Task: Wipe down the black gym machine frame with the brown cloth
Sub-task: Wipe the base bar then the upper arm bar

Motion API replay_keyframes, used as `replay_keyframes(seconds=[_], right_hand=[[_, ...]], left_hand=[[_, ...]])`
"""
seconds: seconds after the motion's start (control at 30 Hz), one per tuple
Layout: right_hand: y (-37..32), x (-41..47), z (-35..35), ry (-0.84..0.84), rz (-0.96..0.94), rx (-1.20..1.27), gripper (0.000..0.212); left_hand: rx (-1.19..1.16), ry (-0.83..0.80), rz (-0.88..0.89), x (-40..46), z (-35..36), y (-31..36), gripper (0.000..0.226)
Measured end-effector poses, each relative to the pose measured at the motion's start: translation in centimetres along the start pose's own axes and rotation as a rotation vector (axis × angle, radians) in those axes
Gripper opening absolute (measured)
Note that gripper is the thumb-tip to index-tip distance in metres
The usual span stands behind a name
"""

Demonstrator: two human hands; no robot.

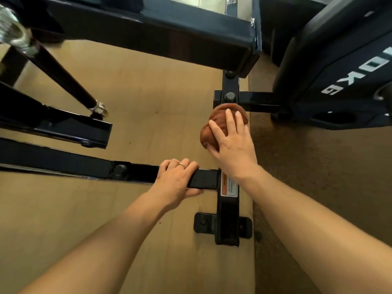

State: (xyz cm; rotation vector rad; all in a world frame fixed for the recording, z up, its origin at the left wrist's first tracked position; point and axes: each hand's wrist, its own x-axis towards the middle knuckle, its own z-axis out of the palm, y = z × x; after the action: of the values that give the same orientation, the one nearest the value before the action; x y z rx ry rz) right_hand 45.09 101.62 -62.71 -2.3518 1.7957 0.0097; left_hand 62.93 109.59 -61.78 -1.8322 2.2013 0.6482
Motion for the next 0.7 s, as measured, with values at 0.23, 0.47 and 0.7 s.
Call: replay_keyframes(seconds=[0.23, 0.47, 0.7], right_hand=[[-1.0, -1.9, -0.3, 0.052, 0.098, 0.148, 0.058], [-2.1, -8.0, 1.7, 0.143, 0.139, 0.223, 0.059], [1.0, 3.6, 0.2, 0.182, -0.105, -0.026, 0.048]], left_hand=[[-0.027, 0.02, 0.011, -0.1, 0.0, 0.0, 0.053], [-0.043, 0.028, 0.015, -0.1, 0.1, 0.0, 0.053], [-0.048, 0.049, 0.026, -0.2, 0.3, -0.3, 0.051]])
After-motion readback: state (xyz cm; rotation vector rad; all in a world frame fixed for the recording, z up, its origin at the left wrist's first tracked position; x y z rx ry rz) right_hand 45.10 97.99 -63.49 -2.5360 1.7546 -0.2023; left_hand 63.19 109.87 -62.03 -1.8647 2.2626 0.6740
